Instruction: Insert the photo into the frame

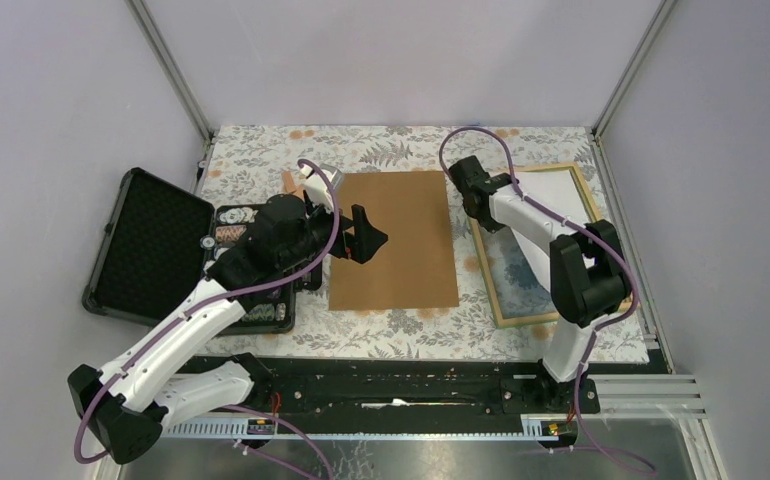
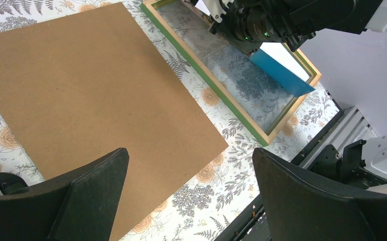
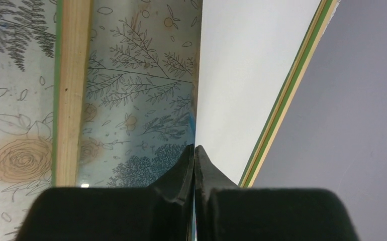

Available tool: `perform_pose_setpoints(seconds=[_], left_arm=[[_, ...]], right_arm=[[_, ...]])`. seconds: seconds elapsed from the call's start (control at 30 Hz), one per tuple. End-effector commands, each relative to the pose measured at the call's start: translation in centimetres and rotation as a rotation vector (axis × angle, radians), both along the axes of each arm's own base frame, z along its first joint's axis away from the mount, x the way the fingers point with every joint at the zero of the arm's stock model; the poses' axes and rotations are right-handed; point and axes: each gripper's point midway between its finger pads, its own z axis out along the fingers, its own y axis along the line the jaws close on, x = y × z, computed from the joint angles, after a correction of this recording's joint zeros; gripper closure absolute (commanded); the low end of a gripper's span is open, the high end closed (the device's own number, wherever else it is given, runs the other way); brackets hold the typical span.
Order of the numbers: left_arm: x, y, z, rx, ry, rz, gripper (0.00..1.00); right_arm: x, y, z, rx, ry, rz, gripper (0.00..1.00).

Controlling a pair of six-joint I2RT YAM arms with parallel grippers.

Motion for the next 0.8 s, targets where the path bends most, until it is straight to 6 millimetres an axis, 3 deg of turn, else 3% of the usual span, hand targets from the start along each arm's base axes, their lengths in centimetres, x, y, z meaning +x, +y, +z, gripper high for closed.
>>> perform_pose_setpoints(seconds=[0.0, 0.27, 0.53, 0.77], left_arm=[[0.6, 0.1, 0.3, -0.005, -0.024, 0.008, 0.01], [0.8, 0.0, 0.0, -0.002, -0.011, 0.006, 0.01], [1.1, 0.1, -0.4, -0.004, 0.000, 0.008, 0.01], [1.2, 0.2, -0.5, -0.004, 0.003, 0.014, 0.01]], right_arm=[[1.2, -1.1, -0.3, -0.023, -0.030, -0.016, 1.00], [1.1, -3.1, -0.4, -0.047, -0.038, -0.071, 1.00], [1.4, -2.9, -1.6, -0.023, -0.047, -0.085, 1.00], [1.0, -1.2, -2.4, 0.103, -0.022, -0.092, 0.65]])
